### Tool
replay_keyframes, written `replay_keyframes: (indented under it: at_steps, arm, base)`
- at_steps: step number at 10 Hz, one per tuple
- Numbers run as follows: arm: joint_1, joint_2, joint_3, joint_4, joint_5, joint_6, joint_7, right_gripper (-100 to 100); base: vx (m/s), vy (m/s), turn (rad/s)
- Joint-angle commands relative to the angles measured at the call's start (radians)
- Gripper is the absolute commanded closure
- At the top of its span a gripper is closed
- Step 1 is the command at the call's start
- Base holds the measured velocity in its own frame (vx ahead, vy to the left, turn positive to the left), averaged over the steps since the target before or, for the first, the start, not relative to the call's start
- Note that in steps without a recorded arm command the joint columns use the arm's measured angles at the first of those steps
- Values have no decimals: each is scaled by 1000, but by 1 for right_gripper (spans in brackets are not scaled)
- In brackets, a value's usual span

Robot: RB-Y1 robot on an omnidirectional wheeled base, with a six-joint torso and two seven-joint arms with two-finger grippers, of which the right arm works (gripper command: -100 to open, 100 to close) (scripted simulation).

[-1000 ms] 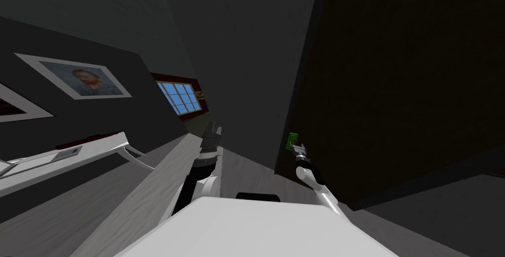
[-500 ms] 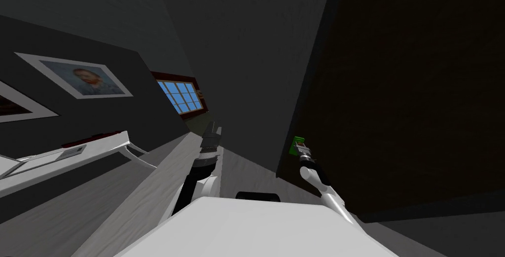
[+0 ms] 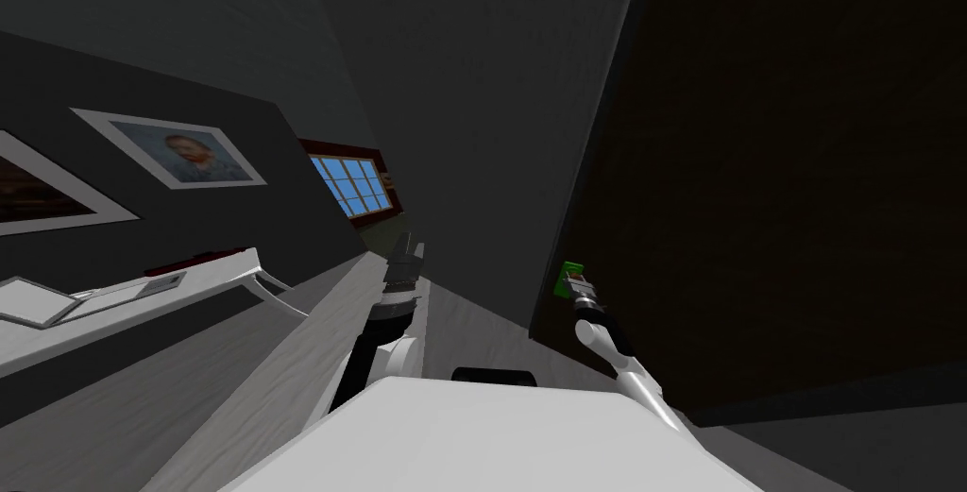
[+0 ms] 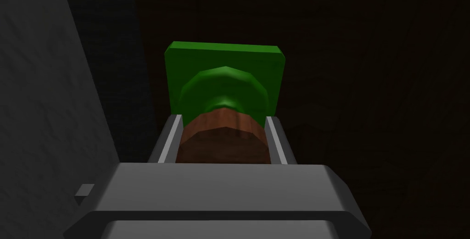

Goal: Pull the door open

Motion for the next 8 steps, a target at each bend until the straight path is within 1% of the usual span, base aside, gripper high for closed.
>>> replay_keyframes:
  at_steps: [1, 4, 5, 8]
  arm:
    - [7, -8, 16, -4, 1, -1, -14, 100]
    - [22, -34, 43, -19, 0, -5, -44, 100]
    - [31, -49, 59, -27, 0, -8, -60, 100]
    - [50, -83, 94, -45, 0, -14, -99, 100]
  base:
    - [-172, -76, 120]
    - [-206, -42, 123]
    - [-254, -39, 189]
    - [-259, -37, 161]
